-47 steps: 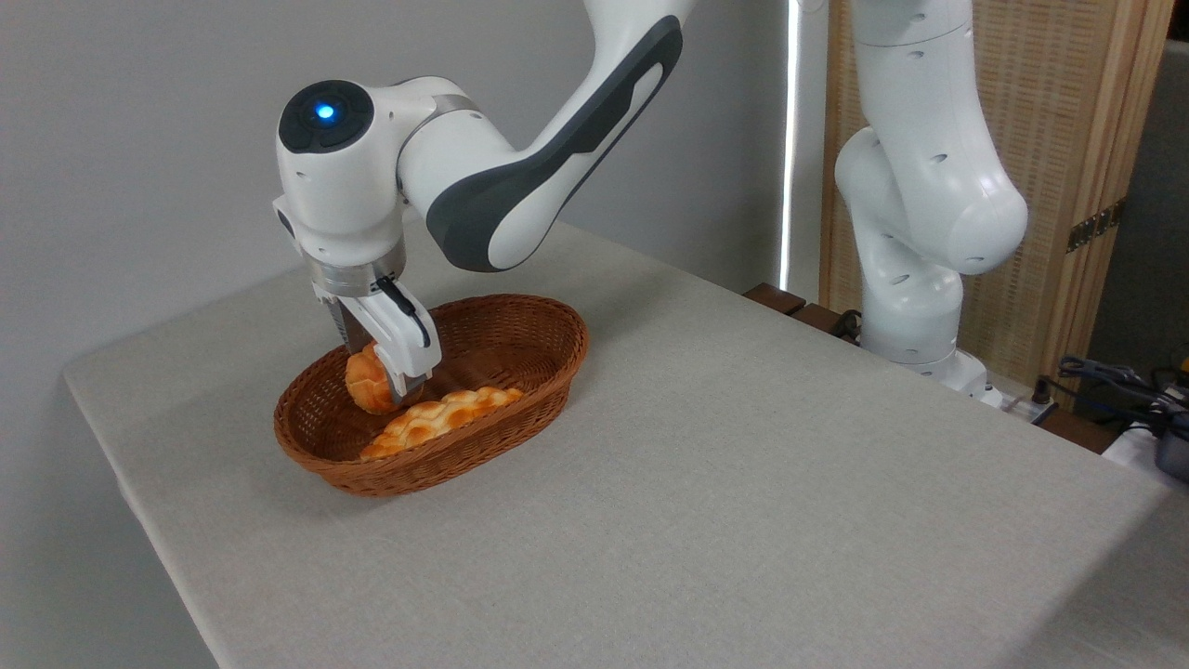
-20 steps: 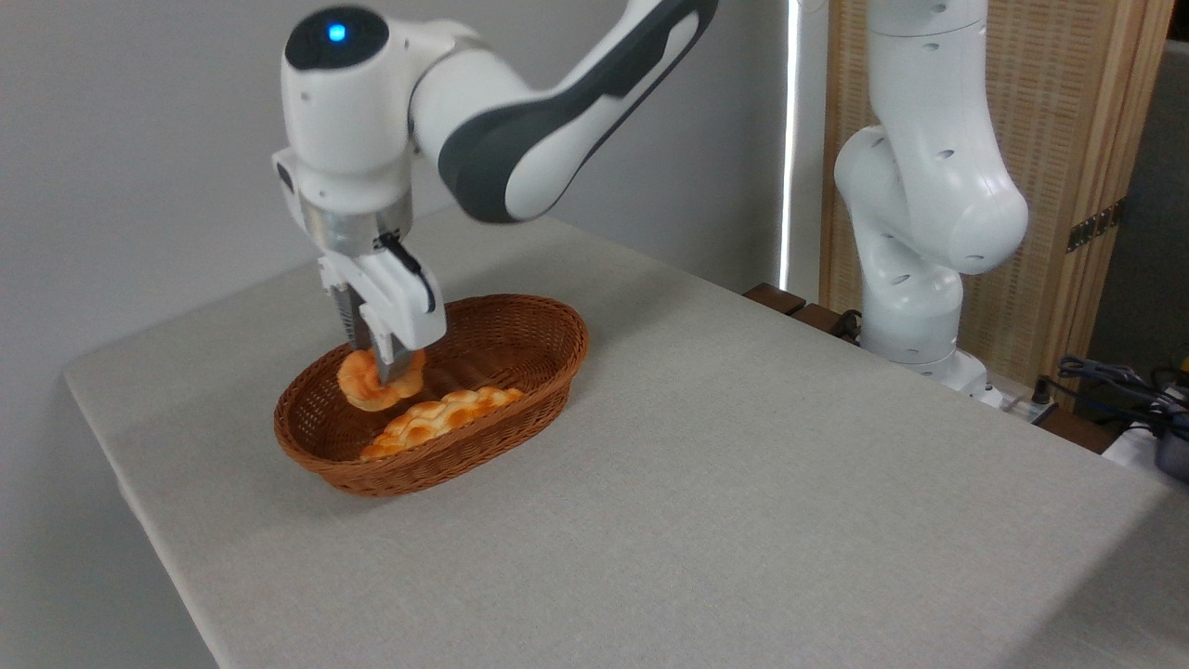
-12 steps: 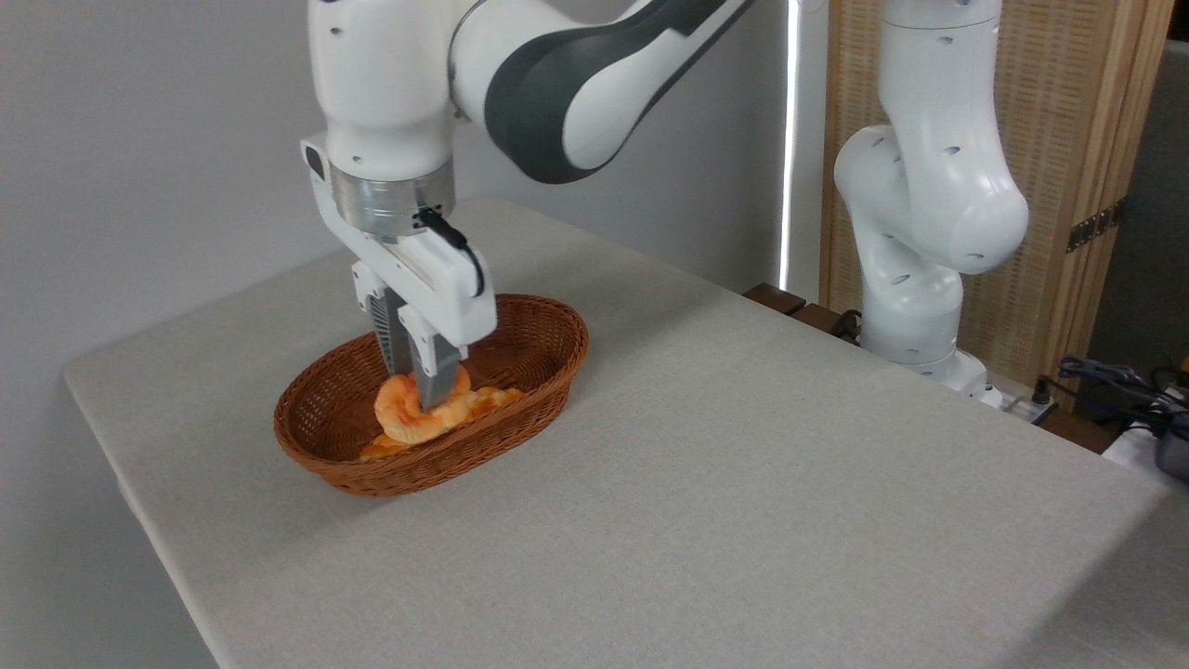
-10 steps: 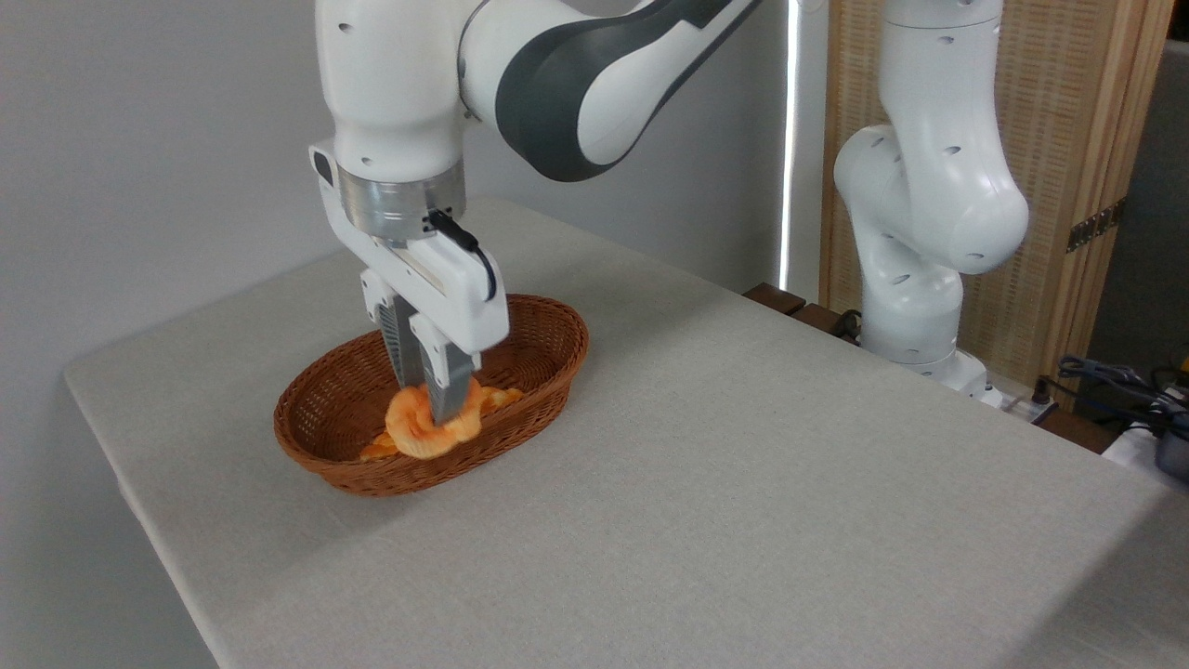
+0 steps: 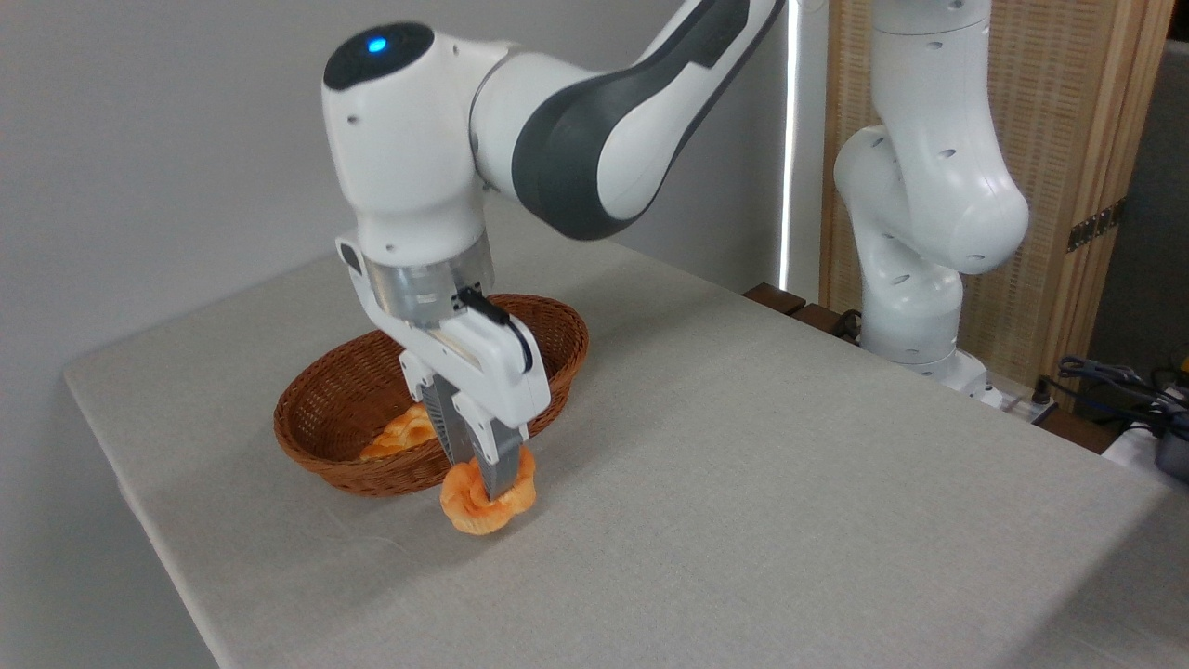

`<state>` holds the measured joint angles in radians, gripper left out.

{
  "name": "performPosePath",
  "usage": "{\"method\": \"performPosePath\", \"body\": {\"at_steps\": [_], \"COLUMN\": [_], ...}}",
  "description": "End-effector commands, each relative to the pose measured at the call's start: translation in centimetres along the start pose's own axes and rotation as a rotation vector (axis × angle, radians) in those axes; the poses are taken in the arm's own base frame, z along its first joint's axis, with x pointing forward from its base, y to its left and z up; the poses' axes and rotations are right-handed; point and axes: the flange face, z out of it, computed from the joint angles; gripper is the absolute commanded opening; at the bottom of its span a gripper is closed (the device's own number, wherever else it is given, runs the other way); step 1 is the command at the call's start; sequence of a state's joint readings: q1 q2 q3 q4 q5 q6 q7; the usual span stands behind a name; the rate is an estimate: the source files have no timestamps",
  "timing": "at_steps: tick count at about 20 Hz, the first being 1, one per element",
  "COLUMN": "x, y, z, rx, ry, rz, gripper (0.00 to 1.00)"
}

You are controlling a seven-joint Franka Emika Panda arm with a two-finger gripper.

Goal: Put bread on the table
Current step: 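Lower the bread roll onto the table and open the gripper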

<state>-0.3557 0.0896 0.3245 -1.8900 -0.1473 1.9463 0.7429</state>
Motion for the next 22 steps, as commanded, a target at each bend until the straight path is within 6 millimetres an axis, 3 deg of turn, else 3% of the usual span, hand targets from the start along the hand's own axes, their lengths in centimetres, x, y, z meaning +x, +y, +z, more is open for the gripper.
{"method": "performPosePath", "body": {"at_steps": [1, 8, 17, 22], "x": [-0.4, -0.1, 0.7, 1.5], "y": [-0.6, -0.7, 1.2, 3.0], "z": [0.0, -0.5, -5.8, -6.8], "rx": [0.002, 0.019, 0.054, 0.062], "ry": [-0.023, -0.004, 0.088, 0.096], "rz": [0.013, 0.014, 0.038, 0.08], "gripper": [1.0, 1.0, 1.0, 1.0]}}
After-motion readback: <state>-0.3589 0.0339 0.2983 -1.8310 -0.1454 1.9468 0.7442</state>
